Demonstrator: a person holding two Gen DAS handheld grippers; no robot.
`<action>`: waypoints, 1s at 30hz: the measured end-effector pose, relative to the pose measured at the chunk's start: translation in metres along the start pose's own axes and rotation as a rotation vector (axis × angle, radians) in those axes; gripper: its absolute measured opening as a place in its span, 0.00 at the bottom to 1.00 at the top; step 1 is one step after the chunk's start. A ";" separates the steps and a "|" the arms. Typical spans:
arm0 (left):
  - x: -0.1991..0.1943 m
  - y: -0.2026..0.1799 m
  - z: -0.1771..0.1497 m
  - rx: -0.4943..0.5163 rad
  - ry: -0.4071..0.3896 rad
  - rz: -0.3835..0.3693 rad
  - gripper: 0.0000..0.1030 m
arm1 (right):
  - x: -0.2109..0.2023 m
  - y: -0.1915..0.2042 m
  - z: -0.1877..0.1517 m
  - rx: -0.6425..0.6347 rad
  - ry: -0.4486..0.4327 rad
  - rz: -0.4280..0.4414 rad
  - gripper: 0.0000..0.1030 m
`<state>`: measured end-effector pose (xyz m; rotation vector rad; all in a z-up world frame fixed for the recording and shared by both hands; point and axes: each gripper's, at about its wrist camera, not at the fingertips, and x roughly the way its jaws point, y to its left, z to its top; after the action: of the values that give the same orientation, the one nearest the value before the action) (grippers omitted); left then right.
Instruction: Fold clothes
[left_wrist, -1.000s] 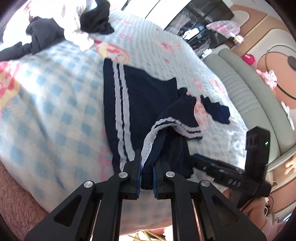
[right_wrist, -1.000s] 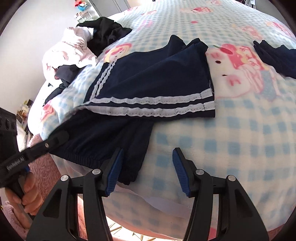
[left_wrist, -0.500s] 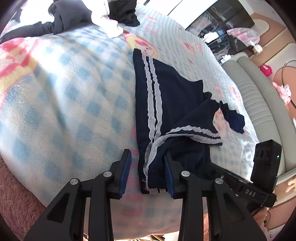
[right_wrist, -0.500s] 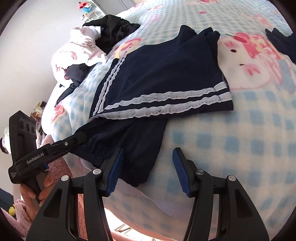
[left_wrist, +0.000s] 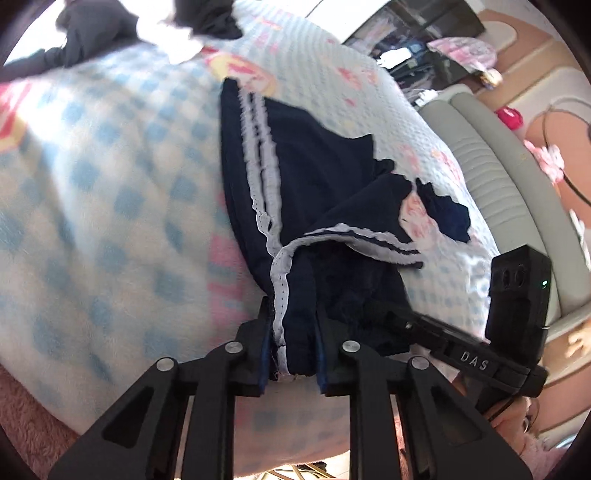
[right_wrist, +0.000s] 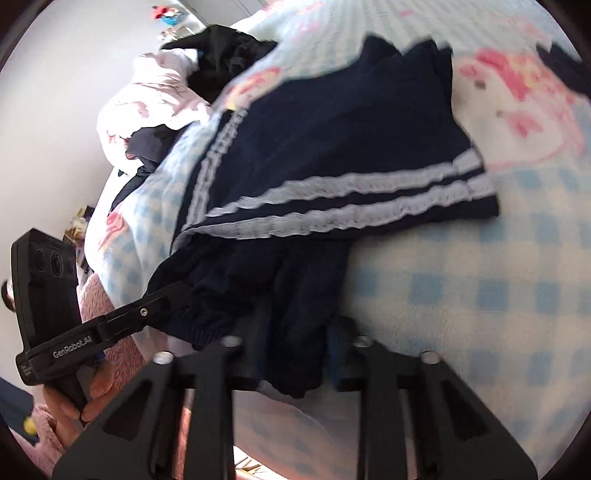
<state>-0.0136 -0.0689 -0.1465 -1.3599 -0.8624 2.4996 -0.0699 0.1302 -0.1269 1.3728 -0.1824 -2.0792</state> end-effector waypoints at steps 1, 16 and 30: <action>-0.003 -0.002 -0.002 0.003 0.002 -0.015 0.17 | 0.000 0.001 0.000 -0.001 -0.004 0.000 0.12; -0.035 0.012 -0.022 -0.003 0.046 -0.010 0.30 | -0.015 -0.011 -0.044 0.084 0.056 -0.039 0.23; -0.043 -0.021 -0.014 0.128 0.008 0.171 0.33 | -0.060 -0.034 -0.024 0.146 -0.058 -0.034 0.32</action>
<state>0.0196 -0.0632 -0.1093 -1.4561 -0.5950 2.6216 -0.0481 0.1969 -0.1056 1.4107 -0.3436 -2.1719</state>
